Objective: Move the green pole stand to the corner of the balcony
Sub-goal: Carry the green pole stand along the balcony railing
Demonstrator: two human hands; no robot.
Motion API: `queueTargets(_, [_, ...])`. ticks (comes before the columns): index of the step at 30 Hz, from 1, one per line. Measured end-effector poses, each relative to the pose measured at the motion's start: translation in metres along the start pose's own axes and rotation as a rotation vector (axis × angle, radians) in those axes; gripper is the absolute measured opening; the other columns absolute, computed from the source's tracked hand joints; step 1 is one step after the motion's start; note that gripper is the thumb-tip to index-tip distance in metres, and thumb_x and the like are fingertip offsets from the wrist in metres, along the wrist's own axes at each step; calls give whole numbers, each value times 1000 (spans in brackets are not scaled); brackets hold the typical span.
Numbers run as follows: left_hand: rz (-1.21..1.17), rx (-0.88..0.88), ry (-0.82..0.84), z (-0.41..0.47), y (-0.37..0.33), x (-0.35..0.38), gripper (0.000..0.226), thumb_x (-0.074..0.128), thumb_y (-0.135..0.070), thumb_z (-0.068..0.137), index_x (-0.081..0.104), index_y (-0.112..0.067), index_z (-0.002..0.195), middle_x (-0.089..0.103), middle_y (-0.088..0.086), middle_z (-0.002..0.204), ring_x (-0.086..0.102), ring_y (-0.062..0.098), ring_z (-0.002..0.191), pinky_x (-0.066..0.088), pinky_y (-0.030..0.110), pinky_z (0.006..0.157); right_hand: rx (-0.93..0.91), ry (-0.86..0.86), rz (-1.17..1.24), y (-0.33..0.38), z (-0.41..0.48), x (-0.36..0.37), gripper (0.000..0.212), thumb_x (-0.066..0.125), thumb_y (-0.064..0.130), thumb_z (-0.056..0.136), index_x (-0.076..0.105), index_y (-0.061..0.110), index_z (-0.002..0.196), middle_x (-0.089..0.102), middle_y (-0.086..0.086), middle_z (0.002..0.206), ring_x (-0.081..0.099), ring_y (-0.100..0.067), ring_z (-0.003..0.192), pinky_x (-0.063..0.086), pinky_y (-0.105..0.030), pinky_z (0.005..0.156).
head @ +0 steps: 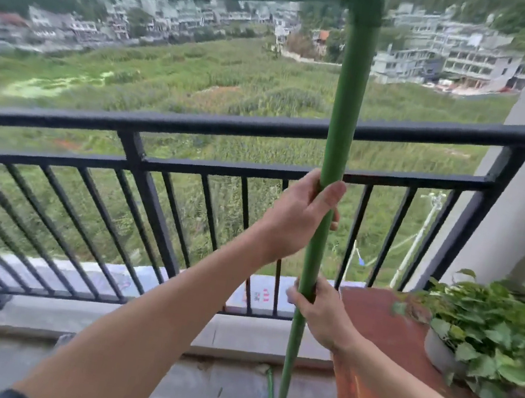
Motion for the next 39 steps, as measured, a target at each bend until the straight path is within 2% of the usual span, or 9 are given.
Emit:
queueTargets(4, [32, -2, -136, -25, -1, -30, 24, 41, -36, 97, 48, -13, 91, 60, 12, 79, 64, 23, 72, 55, 48, 81, -96, 127, 94, 15, 1, 37, 17, 63, 23, 92, 50, 12, 88, 49, 3, 68, 43, -10, 59, 40, -30, 64])
queueTargets(8, [46, -50, -237, -61, 0, -62, 27, 43, -34, 96, 48, -8, 93, 60, 12, 77, 64, 22, 70, 55, 51, 81, -199, 228, 97, 42, -10, 77, 18, 62, 25, 92, 46, 19, 85, 45, -1, 67, 40, -11, 58, 37, -31, 61])
queueTargets(12, [52, -27, -324, -95, -12, -100, 26, 42, -31, 97, 48, -5, 94, 60, 10, 73, 63, 22, 66, 57, 39, 72, -269, 289, 143, 77, -26, 115, 20, 61, 21, 93, 43, 22, 84, 45, 4, 64, 44, -3, 53, 40, -23, 56])
queueTargets(15, [59, -34, -388, -123, -14, -131, 23, 42, -31, 97, 48, -10, 89, 60, 8, 71, 63, 22, 65, 56, 38, 71, -301, 348, 129, 99, -40, 148, 18, 60, 27, 92, 43, 22, 87, 48, -6, 70, 48, -14, 62, 46, -45, 65])
queueTargets(17, [71, -46, -419, -143, -12, -154, 22, 42, -31, 97, 48, -13, 87, 59, 8, 70, 62, 25, 65, 56, 42, 73, -313, 404, 114, 113, -46, 174, 19, 59, 31, 91, 45, 18, 92, 54, -11, 74, 52, -23, 67, 48, -52, 71])
queueTargets(23, [141, -109, -566, -215, 3, -221, 22, 41, -31, 98, 47, -12, 86, 58, 10, 69, 61, 26, 64, 55, 40, 71, -385, 538, 67, 154, -72, 262, 21, 57, 31, 94, 44, 14, 96, 48, 2, 72, 45, -4, 57, 46, -37, 60])
queueTargets(27, [162, -141, -706, -272, 4, -269, 20, 40, -28, 99, 44, -12, 87, 55, 13, 68, 58, 28, 63, 53, 29, 64, -491, 656, 56, 191, -96, 325, 19, 55, 28, 94, 44, 15, 103, 46, 6, 72, 44, -10, 63, 47, -44, 67])
queueTargets(32, [238, -149, -863, -339, -8, -326, 20, 41, -31, 98, 42, -16, 85, 52, 12, 66, 56, 25, 57, 52, 32, 61, -600, 766, 13, 238, -132, 392, 27, 52, 42, 88, 42, 20, 100, 60, -10, 82, 60, -28, 75, 52, -53, 72])
queueTargets(39, [323, -189, -1071, -426, -17, -386, 20, 40, -30, 99, 41, -17, 83, 50, 15, 66, 55, 25, 55, 52, 35, 61, -684, 918, -34, 289, -179, 471, 30, 55, 34, 93, 42, 10, 105, 62, -19, 93, 59, -34, 82, 49, -51, 74])
Point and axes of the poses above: each hand's wrist, its own z-axis towards the middle knuckle, its own x-axis out of the palm, y = z × x, the point moved 7 cm from there along z, towards the middle knuckle
